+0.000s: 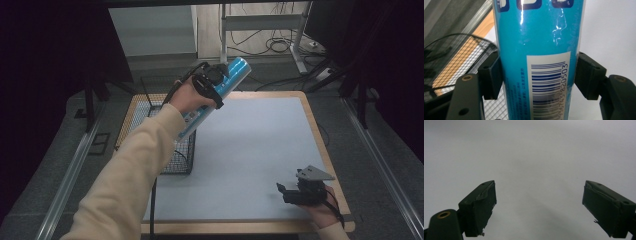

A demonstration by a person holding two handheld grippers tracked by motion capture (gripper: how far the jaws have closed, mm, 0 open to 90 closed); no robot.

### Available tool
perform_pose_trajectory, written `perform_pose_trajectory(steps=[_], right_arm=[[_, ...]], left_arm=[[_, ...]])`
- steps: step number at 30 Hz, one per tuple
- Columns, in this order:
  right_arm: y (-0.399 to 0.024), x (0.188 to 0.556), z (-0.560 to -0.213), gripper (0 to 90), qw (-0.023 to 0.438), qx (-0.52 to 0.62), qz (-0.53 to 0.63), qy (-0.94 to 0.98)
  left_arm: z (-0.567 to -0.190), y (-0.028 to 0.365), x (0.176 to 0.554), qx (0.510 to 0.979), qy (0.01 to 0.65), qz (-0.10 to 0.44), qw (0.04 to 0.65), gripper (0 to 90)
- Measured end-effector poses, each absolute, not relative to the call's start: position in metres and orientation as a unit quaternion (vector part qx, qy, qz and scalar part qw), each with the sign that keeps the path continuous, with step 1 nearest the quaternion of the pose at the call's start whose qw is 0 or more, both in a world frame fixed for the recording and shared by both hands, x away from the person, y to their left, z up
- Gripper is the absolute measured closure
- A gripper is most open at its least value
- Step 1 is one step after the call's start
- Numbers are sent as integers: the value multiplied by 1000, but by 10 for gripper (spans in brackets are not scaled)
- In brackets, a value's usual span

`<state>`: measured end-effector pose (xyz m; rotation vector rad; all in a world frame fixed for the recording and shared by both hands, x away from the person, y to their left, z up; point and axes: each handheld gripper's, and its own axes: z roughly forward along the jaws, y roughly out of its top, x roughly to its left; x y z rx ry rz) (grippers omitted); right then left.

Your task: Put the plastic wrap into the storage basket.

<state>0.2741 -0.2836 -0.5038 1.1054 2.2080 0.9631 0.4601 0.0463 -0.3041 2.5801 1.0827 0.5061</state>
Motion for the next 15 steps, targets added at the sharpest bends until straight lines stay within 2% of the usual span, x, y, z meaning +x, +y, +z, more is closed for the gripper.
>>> perform_pose_trajectory(steps=[15], right_arm=[[-285,276,-506,124,246,405,351,808]], left_arm=[[-320,81,477,885,412,172,137,318]])
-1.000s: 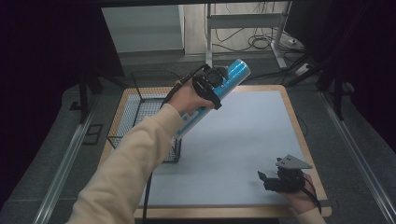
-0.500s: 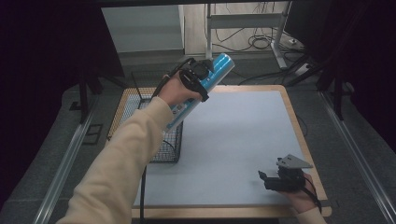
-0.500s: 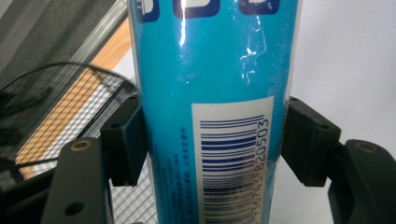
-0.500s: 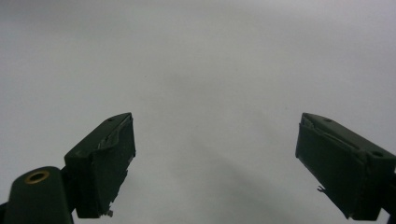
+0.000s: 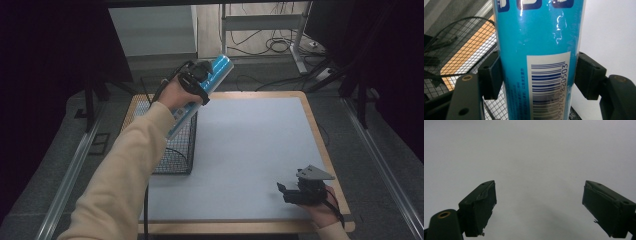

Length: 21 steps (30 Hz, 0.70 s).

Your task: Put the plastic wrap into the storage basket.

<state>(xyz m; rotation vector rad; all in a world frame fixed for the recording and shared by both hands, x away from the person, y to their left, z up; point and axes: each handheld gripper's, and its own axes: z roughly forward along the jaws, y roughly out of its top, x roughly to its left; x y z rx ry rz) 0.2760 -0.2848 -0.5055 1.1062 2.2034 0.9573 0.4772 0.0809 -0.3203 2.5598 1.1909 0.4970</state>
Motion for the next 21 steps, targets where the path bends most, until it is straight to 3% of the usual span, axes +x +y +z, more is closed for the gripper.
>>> perform_pose_trajectory(steps=[21], right_arm=[[-285,276,-505,124,246,408,351,806]], left_arm=[[-351,115,478,871,445,170,123,318]])
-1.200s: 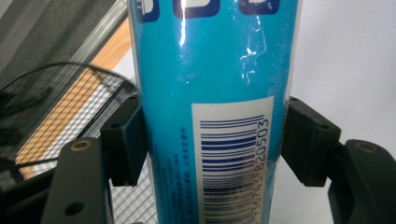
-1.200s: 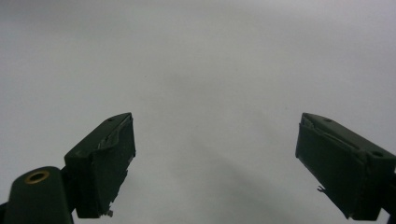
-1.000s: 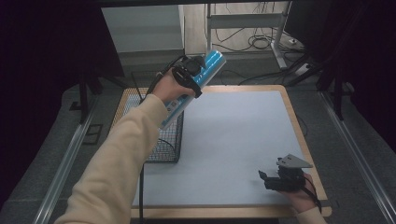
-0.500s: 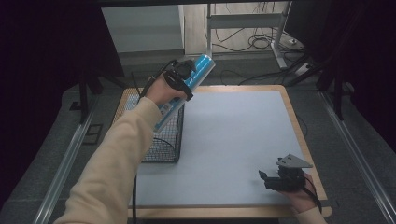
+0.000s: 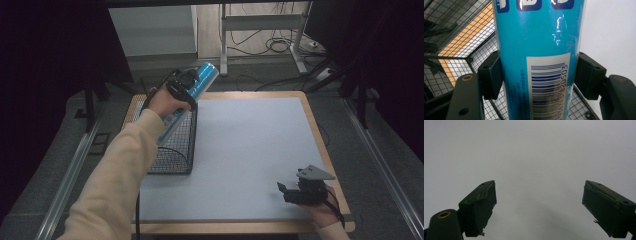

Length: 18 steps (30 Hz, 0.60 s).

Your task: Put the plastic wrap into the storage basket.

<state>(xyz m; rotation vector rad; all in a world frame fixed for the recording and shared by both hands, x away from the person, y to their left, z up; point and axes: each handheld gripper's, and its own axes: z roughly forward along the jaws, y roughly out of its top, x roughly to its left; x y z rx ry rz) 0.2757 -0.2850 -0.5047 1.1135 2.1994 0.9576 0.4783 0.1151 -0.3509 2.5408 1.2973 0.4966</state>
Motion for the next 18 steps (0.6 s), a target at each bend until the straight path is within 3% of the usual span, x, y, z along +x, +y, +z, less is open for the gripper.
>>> perform_pose_trajectory(steps=[18], right_arm=[[-284,274,-503,125,251,407,355,803]], left_arm=[[-377,131,487,865,461,163,114,317]])
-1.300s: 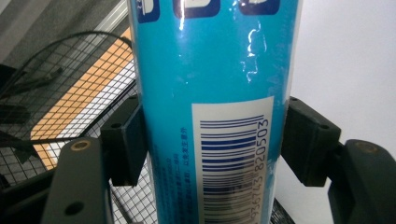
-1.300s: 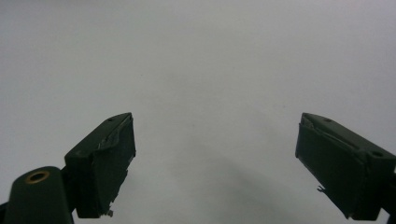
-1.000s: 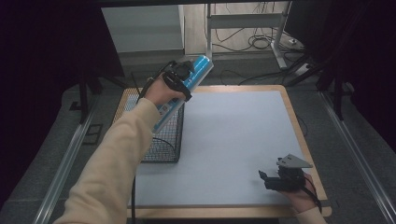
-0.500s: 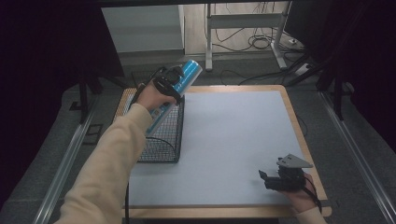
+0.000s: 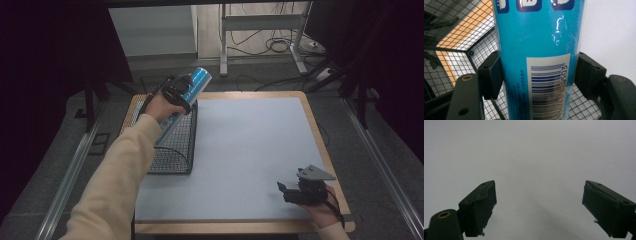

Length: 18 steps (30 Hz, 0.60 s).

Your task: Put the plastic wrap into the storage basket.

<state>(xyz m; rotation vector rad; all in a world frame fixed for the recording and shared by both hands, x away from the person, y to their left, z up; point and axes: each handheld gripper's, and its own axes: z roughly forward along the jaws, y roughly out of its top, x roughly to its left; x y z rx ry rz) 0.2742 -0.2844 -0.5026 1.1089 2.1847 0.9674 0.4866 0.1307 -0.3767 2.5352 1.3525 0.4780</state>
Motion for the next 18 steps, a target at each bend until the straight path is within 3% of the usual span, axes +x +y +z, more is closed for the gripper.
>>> perform_pose_trajectory(steps=[18], right_arm=[[-284,273,-501,125,250,405,364,800]], left_arm=[[-405,139,502,862,477,151,85,317]])
